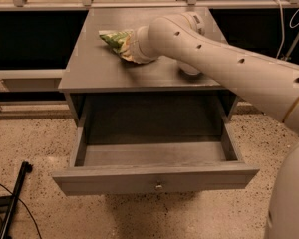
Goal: Place green jalapeno chip bag into top drawer
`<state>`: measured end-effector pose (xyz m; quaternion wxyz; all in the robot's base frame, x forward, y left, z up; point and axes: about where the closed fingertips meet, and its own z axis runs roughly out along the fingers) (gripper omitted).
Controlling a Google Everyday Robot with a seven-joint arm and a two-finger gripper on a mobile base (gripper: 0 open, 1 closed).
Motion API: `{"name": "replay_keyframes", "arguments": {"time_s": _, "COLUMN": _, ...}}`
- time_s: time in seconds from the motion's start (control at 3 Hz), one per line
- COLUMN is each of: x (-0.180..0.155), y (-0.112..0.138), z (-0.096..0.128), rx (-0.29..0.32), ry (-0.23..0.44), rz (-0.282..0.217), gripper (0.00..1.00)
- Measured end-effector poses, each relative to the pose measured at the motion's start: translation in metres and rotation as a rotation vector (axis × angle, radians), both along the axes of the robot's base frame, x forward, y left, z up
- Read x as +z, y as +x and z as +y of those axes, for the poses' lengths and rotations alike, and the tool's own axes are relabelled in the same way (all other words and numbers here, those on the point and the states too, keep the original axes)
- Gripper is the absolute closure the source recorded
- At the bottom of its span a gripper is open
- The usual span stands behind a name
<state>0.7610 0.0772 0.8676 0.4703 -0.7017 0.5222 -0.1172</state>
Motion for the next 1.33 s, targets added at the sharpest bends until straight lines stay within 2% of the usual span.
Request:
{"name": "replay_keyframes", "arguments": {"time_s": 0.33, "x": 0.026, "y": -0.019, "z": -0.005, "rx": 0.030, "ry": 0.043, "rz": -0.044, "gripper": 1.00}}
{"name": "replay_keyframes", "arguments": {"time_s": 0.67, "x": 0.067, "y": -0.059, "z": -0.014, "rx": 0.087, "ry": 0.103, "rz": -0.086, "gripper": 1.00}}
{"name": "replay_keyframes", "arguments": {"time_s": 1.0, "x": 0.120, "y": -0.130, "z": -0.030, "rx": 0.182, "ry": 0.160, "rz": -0.149, "gripper": 1.00}}
{"name": "replay_keyframes", "arguments": {"time_s": 1.33, "x": 0.154, "y": -0.171, "z": -0.056, "rx": 0.211, "ry": 0.167, "rz": -0.229, "gripper": 1.00}}
